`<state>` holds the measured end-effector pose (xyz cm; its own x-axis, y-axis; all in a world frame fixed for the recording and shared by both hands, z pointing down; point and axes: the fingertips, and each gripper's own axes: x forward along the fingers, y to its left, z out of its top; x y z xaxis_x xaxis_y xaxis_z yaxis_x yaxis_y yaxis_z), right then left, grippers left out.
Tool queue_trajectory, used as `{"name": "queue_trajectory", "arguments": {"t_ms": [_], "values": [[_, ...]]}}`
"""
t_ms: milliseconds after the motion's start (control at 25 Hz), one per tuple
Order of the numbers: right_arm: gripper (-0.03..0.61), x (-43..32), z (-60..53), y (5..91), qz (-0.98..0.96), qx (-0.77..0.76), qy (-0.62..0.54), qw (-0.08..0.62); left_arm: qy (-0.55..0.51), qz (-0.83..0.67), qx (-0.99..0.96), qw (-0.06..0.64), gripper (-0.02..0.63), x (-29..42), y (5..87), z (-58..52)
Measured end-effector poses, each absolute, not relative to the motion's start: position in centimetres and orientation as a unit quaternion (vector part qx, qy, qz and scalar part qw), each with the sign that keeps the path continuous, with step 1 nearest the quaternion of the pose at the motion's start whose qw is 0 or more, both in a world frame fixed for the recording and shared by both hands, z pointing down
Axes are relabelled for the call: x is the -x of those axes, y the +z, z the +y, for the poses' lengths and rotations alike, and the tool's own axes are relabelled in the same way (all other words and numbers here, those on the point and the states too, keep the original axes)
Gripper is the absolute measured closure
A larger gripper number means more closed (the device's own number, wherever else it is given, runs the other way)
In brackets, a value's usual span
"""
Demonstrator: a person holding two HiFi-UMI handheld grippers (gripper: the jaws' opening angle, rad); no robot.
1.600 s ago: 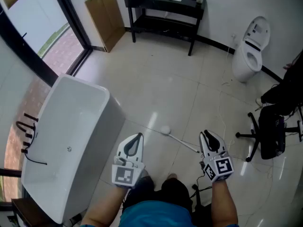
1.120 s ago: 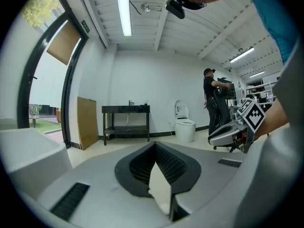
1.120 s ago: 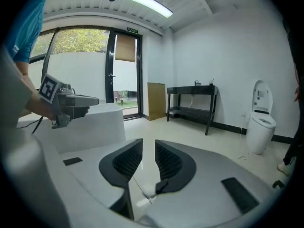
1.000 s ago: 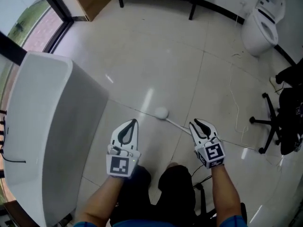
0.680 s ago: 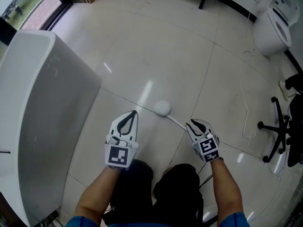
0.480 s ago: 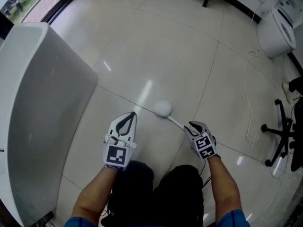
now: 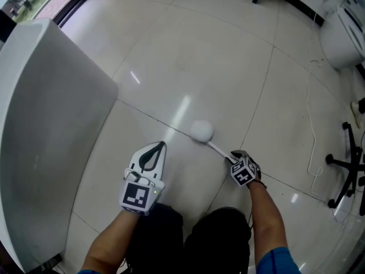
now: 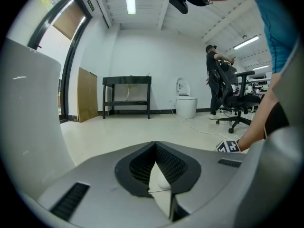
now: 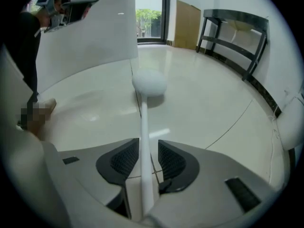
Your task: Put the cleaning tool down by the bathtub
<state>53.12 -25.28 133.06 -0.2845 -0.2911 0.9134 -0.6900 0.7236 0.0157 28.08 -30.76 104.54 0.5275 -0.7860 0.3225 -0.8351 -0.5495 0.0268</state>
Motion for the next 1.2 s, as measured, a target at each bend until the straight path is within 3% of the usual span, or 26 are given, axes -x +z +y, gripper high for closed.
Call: {"name": "queue_trajectory", "arguments": {"t_ms": [280,400,640,880,1200], "values": [[0.419,-52.8,-23.8,137.1,-0.76,-0.257,0.183,0.568,0.135,-0.464,-0.871,0.092,0.618,-27.5,104.7,-30.8],[0.477,-52.5,-22.9,137.5,-0.757,-0.26,0.198,0.565,0.127,-0.462,-0.872,0.101,0.618,-27.4,104.7,-30.6],[0.486,-51.8,-23.1,135.7,-0.755,-0.291,0.218,0.545,0.124,-0.457,-0.875,0.101,0.618,-27.0,104.5,-30.2],[0.486,-50.7,-25.5,124.7,-0.776,-0.366,0.218,0.465,0.152,-0.473,-0.863,0.095,0.618,-25.0,100.8,-29.5],[0.486,-47.5,-24.1,100.5,-0.796,-0.417,0.204,0.389,0.139,-0.47,-0.863,0.124,0.618,-24.8,84.4,-27.2]]}}
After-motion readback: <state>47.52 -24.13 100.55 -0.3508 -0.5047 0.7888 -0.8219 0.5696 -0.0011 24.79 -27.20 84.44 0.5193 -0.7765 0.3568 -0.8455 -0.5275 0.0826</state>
